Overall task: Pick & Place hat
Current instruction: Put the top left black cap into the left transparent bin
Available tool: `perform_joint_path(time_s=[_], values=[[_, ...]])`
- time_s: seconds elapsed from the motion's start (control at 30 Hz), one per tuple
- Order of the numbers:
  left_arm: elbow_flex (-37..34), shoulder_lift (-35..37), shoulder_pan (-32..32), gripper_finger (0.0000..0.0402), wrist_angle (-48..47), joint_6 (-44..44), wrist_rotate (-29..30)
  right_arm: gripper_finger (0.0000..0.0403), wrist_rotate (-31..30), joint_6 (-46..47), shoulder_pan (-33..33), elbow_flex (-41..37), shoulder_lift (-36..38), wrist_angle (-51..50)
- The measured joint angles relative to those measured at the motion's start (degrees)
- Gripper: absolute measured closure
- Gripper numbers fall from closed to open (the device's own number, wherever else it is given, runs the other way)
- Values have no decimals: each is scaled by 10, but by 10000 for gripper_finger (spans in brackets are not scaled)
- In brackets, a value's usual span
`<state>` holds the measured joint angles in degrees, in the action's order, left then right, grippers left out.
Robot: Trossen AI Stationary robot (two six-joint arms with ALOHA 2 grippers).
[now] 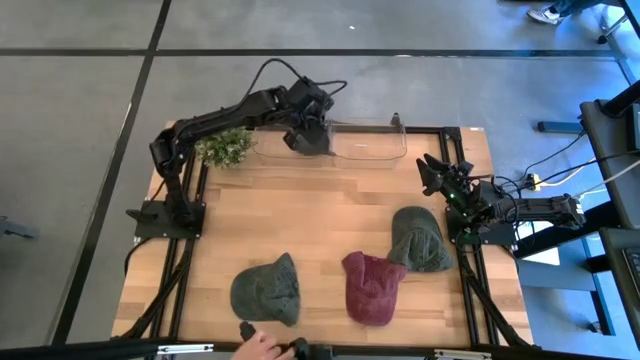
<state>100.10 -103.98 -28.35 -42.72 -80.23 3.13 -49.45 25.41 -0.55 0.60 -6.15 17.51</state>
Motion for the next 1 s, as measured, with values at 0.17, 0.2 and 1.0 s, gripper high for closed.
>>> perform_joint_path(time_s=[0.17,0.2,1.0], values=[[0,0,10,372,-1,1,4,114,0,0,0,0,0,0],[0,0,10,371,0,0,4,114,0,0,0,0,0,0],[-5,-6,-78,360,46,0,-122,114,1,-3,0,0,0,-3]])
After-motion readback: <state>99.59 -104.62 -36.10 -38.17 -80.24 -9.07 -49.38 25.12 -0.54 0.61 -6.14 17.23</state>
